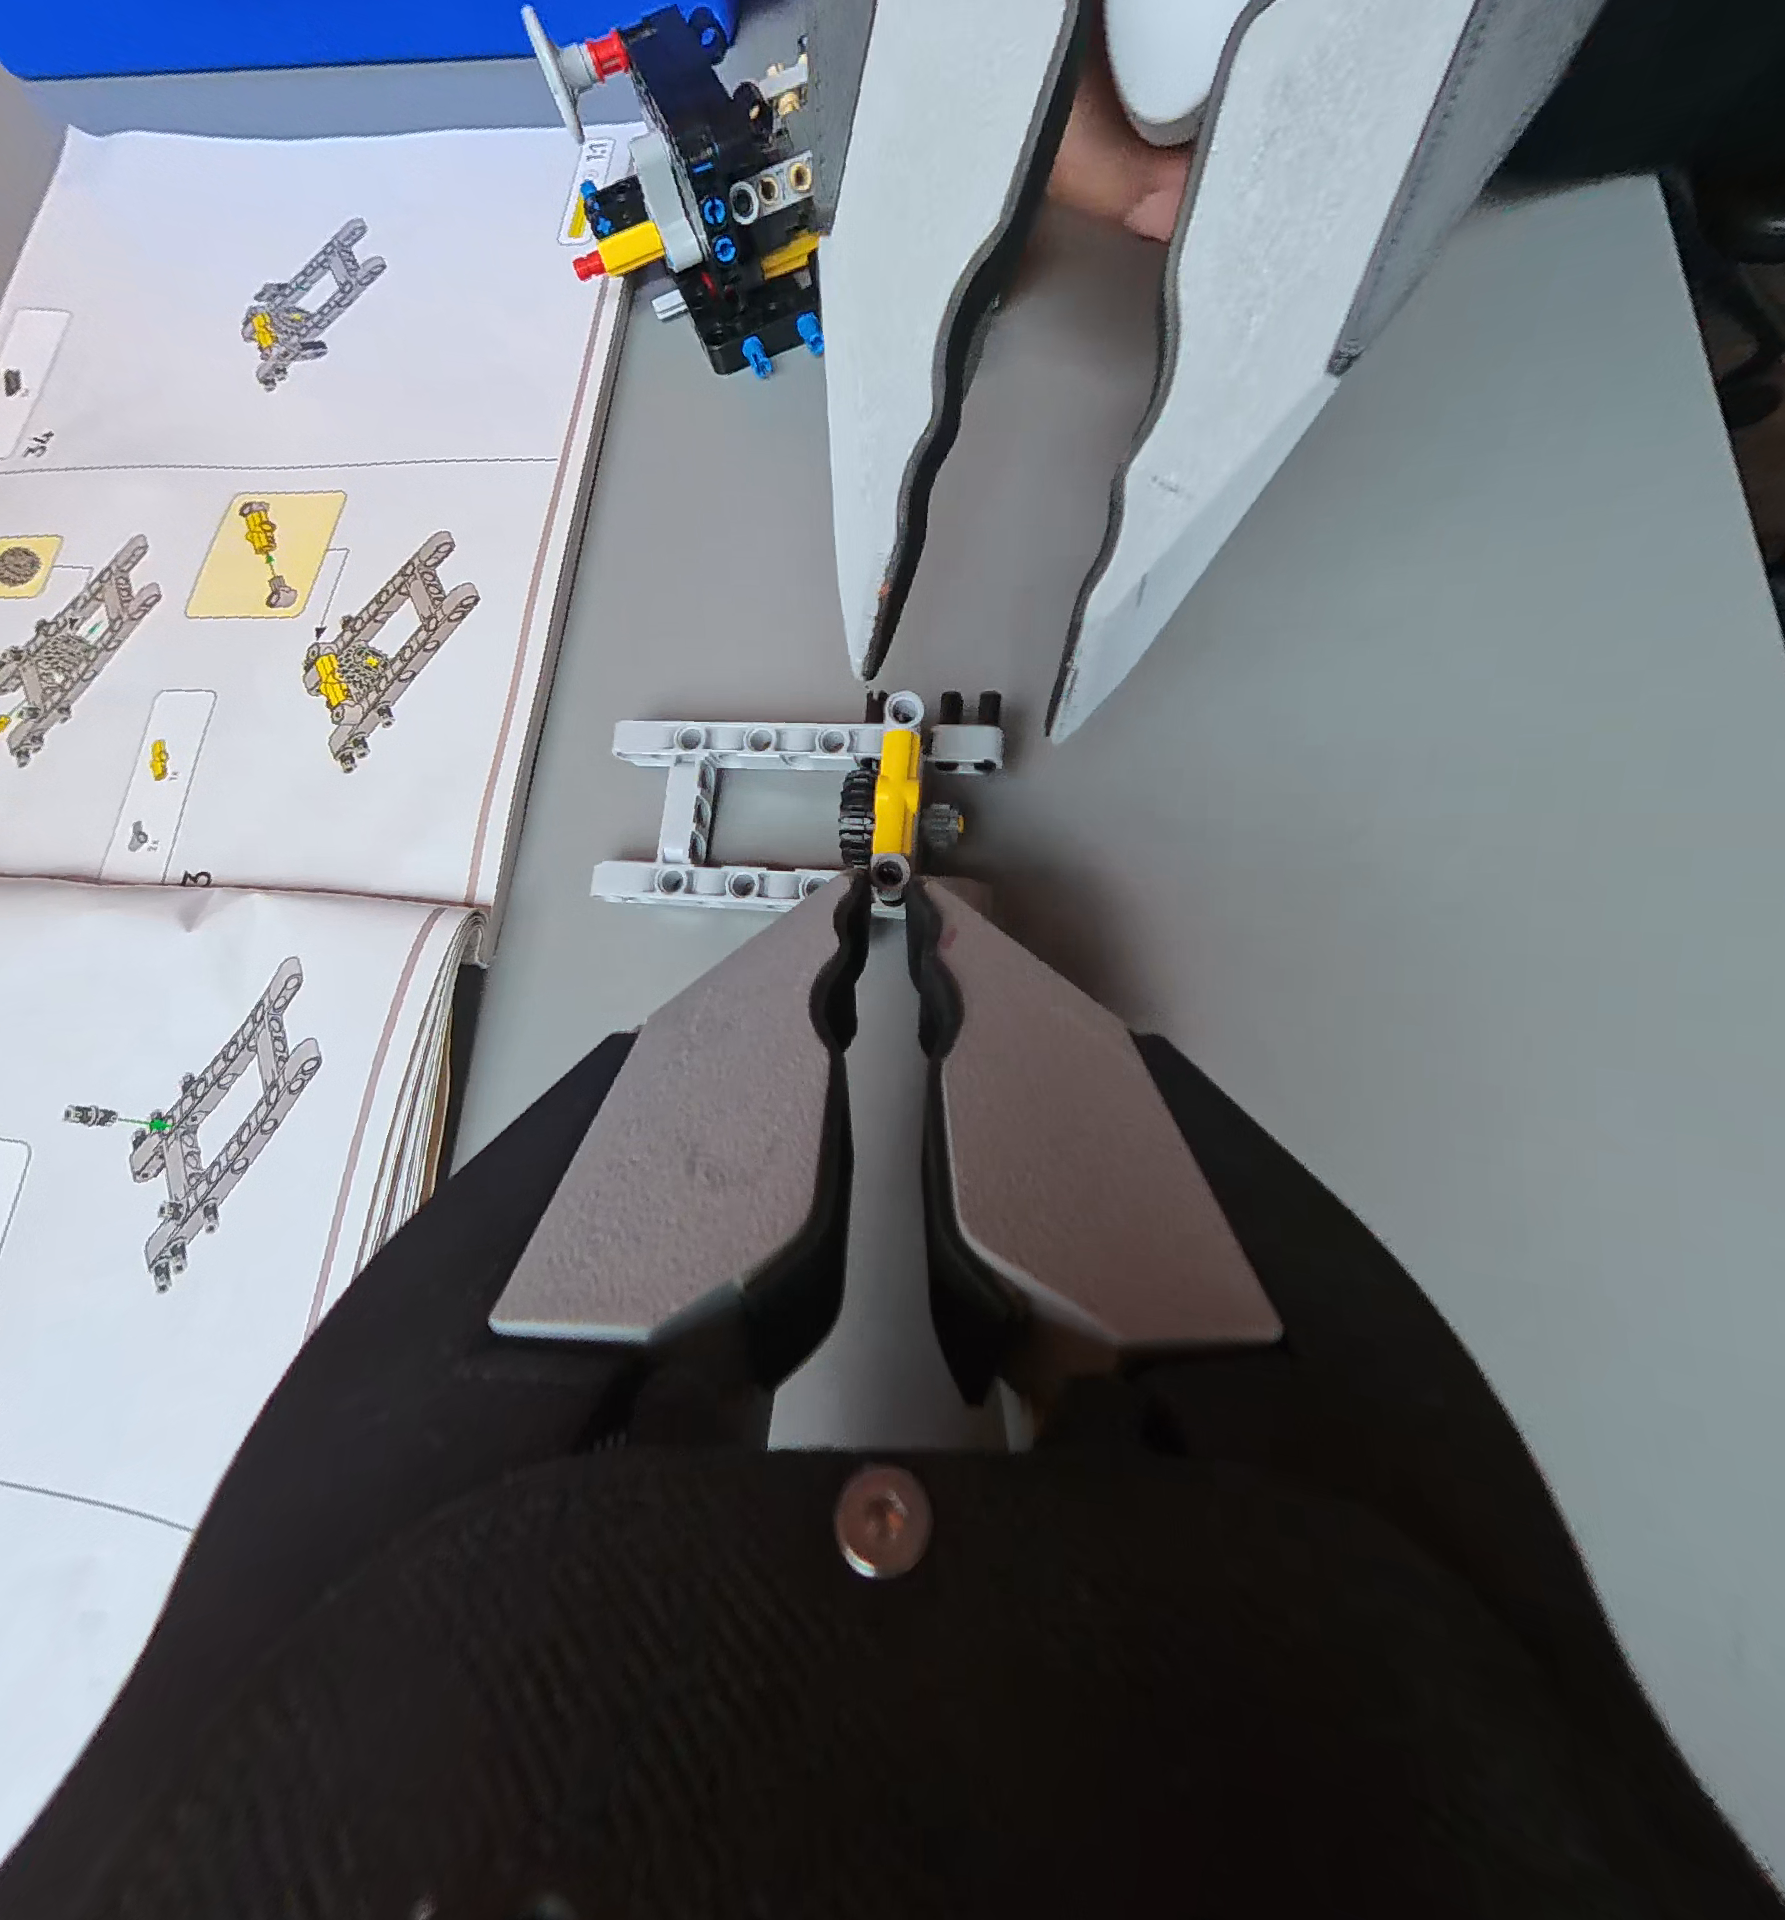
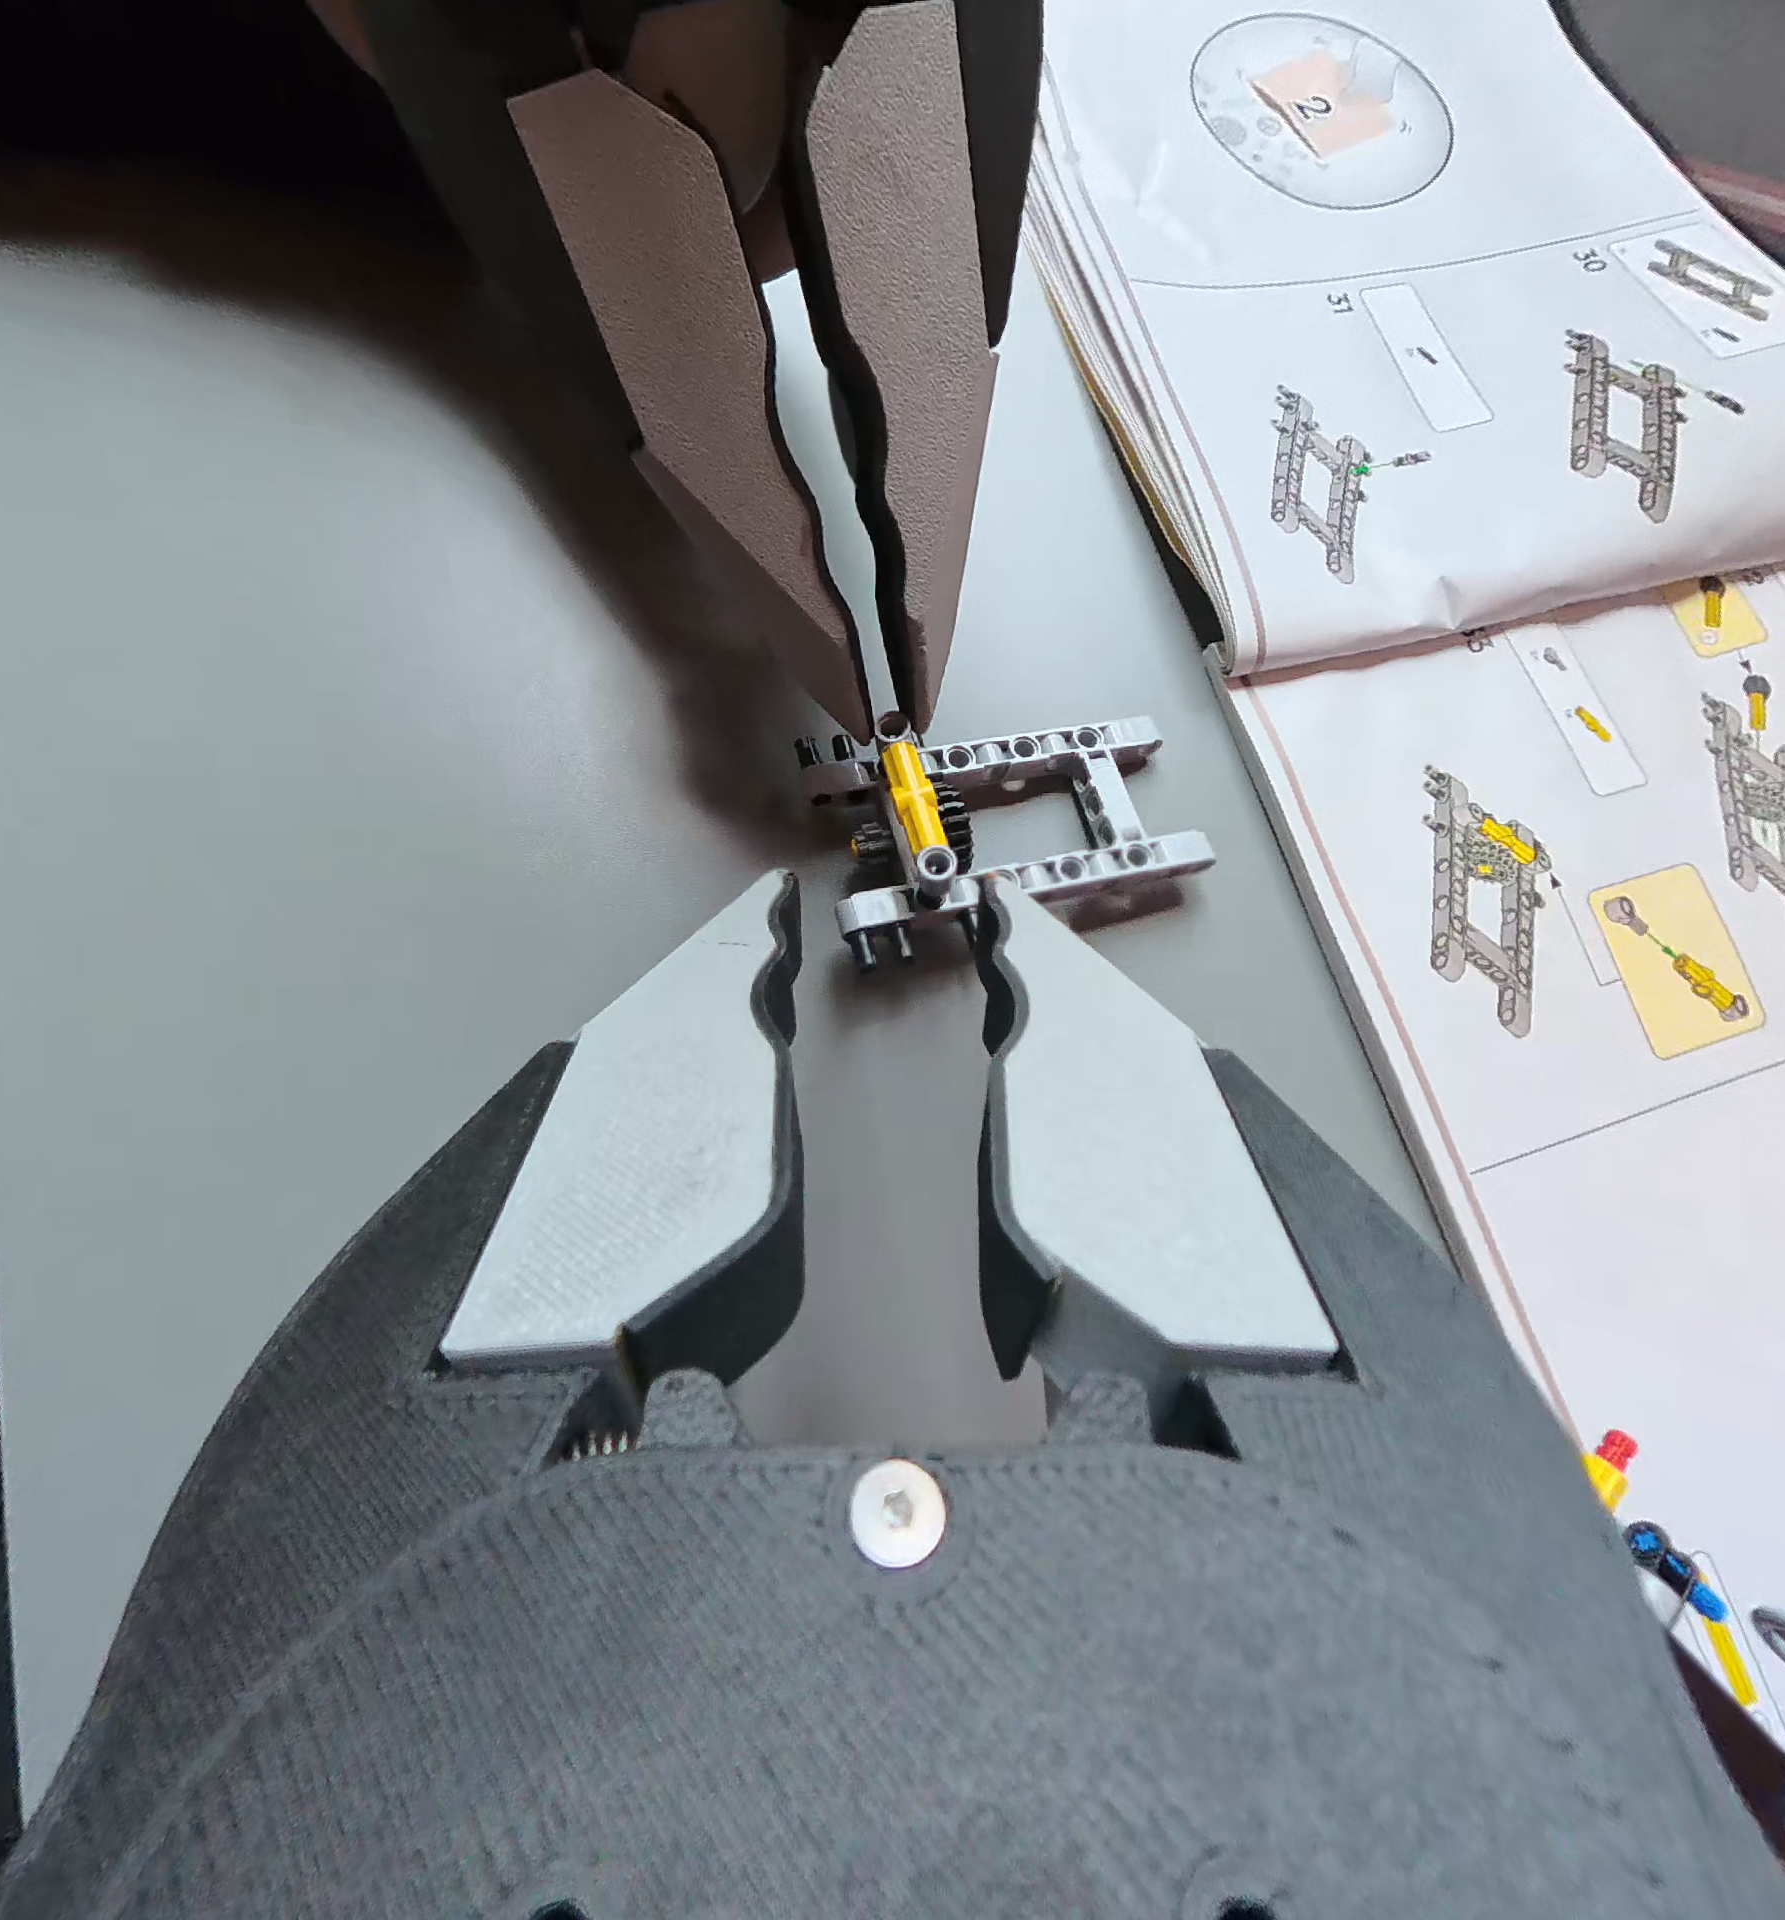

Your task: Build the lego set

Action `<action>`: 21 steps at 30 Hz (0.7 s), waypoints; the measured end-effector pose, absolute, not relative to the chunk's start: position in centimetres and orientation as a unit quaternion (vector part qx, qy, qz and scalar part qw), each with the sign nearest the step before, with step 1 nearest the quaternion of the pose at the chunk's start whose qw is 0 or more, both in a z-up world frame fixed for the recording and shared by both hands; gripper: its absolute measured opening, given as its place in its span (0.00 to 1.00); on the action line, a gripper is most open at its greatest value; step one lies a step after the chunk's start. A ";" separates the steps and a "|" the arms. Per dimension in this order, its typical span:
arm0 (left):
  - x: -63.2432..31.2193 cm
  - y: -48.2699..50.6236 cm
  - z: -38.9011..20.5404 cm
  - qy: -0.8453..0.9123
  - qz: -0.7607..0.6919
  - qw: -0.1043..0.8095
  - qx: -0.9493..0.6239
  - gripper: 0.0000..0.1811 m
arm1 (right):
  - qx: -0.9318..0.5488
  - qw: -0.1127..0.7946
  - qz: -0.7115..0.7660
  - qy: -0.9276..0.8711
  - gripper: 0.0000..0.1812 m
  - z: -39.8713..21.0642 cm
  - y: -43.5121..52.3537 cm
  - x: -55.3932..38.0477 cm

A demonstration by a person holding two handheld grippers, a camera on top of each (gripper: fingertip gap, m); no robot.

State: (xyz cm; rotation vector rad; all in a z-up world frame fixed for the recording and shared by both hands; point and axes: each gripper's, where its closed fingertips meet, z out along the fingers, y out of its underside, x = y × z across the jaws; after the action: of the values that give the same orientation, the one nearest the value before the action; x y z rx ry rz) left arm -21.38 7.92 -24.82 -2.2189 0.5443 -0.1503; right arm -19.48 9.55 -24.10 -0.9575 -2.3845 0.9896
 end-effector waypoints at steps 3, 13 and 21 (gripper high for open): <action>-21.3 7.9 -24.9 0.221 -0.057 0.411 -0.883 0.02 | -0.344 0.188 0.355 -0.849 0.17 -24.1 9.4 -19.5; -21.4 7.9 -24.6 0.217 -0.056 0.416 -0.881 0.02 | -0.372 0.195 0.356 -0.835 0.23 -24.5 10.0 -19.1; -21.4 7.9 -24.9 0.218 -0.055 0.412 -0.883 0.02 | -0.366 0.198 0.352 -0.838 0.24 -24.8 10.3 -18.9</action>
State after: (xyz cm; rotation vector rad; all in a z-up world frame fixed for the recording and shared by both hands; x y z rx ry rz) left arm -21.43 7.85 -24.87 -2.2206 0.5493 -0.1376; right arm -18.87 10.31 -24.80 -1.0252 -2.3458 0.9841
